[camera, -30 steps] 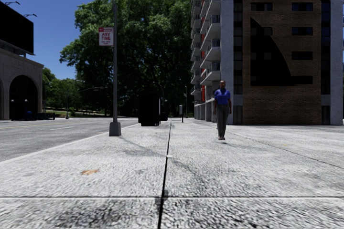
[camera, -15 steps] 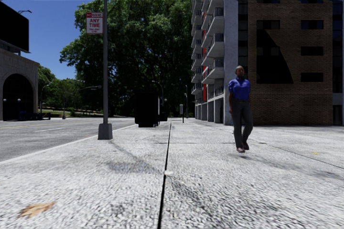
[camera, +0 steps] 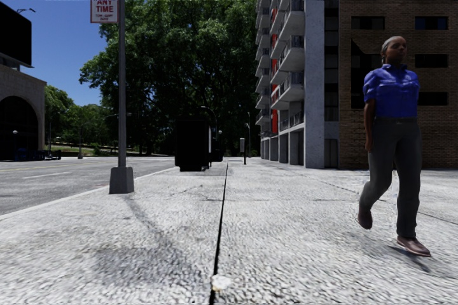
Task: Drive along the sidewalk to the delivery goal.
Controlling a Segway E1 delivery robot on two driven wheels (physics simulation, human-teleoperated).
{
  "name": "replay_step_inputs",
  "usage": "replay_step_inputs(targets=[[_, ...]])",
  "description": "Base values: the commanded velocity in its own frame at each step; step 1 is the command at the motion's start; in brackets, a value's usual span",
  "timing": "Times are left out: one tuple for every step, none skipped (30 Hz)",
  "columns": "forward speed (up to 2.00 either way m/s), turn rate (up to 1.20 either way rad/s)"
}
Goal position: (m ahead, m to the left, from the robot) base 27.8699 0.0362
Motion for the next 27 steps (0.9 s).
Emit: replay_step_inputs(targets=[[2.0, -0.14], [2.0, -0.14], [2.0, -0.21], [2.0, -0.22], [2.0, -0.23], [2.0, -0.23], [2.0, -0.23], [2.0, -0.23], [2.0, -0.16], [2.0, 0.0], [2.0, 0.0], [2.0, 0.0], [2.0, 0.0], [2.0, 0.0], [2.0, 0.0], [2.0, 0.0], [2.0, 0.0], [2.0, 0.0], [2.0, 0.0], [2.0, 0.0], [2.0, 0.0], [2.0, 0.0], [2.0, 0.0], [2.0, 0.0], [2.0, 0.0], [2.0, 0.0], [2.0, 0.0]])
